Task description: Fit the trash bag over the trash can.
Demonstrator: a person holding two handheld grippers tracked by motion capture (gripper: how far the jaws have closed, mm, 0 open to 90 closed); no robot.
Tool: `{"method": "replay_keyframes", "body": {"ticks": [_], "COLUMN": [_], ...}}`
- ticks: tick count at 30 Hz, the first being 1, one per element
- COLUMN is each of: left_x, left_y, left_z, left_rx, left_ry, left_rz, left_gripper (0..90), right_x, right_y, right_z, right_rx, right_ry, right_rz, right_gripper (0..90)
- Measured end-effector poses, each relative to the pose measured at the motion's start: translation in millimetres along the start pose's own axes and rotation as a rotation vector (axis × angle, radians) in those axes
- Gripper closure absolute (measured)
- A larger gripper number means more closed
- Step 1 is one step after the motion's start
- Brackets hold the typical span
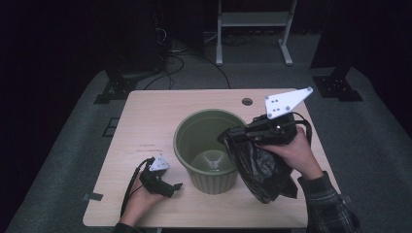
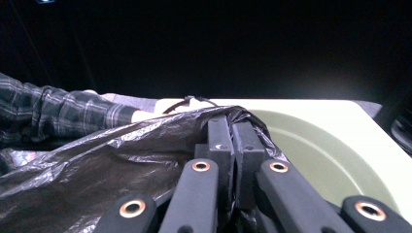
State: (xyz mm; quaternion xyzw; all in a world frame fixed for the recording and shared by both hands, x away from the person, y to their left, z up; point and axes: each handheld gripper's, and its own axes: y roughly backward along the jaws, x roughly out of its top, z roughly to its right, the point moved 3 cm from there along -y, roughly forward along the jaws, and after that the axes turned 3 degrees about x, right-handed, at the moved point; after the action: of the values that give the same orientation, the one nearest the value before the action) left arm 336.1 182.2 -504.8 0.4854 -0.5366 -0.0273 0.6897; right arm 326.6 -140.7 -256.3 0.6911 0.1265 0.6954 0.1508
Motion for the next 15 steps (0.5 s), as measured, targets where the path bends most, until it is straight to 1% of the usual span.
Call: {"method": "replay_keyframes", "body": {"ticks": [2, 4, 9, 11, 15], "left_x": [0.0, -0.1, -0.1, -0.1, -0.1], "left_y": [0.0, 0.1, 0.1, 0.1, 0.1], "left_z": [0.0, -0.2, -0.1, -0.1, -0.2], "left_rx": [0.0, -0.001, -0.002, -0.002, -0.003], "left_ry": [0.0, -0.002, -0.003, -0.003, -0.004], "left_rz": [0.0, -0.001, -0.001, 0.0, 0.0], "left_gripper": [0.0, 0.0, 0.0, 0.0, 0.0], "right_x": [9.0, 18.4, 42.8, 50.1, 65.4], "right_y": [-8.1, -16.0, -35.3, -41.9, -57.6], "right_z": [3.2, 6.9, 17.8, 21.7, 31.4], "right_rx": [0.013, 0.018, 0.048, 0.049, 0.076], "right_ry": [0.009, 0.019, 0.031, 0.037, 0.036], "right_rz": [0.002, -0.007, 0.009, 0.012, 0.033], "right_gripper": [88.6, 88.6, 88.7, 88.7, 88.8]}}
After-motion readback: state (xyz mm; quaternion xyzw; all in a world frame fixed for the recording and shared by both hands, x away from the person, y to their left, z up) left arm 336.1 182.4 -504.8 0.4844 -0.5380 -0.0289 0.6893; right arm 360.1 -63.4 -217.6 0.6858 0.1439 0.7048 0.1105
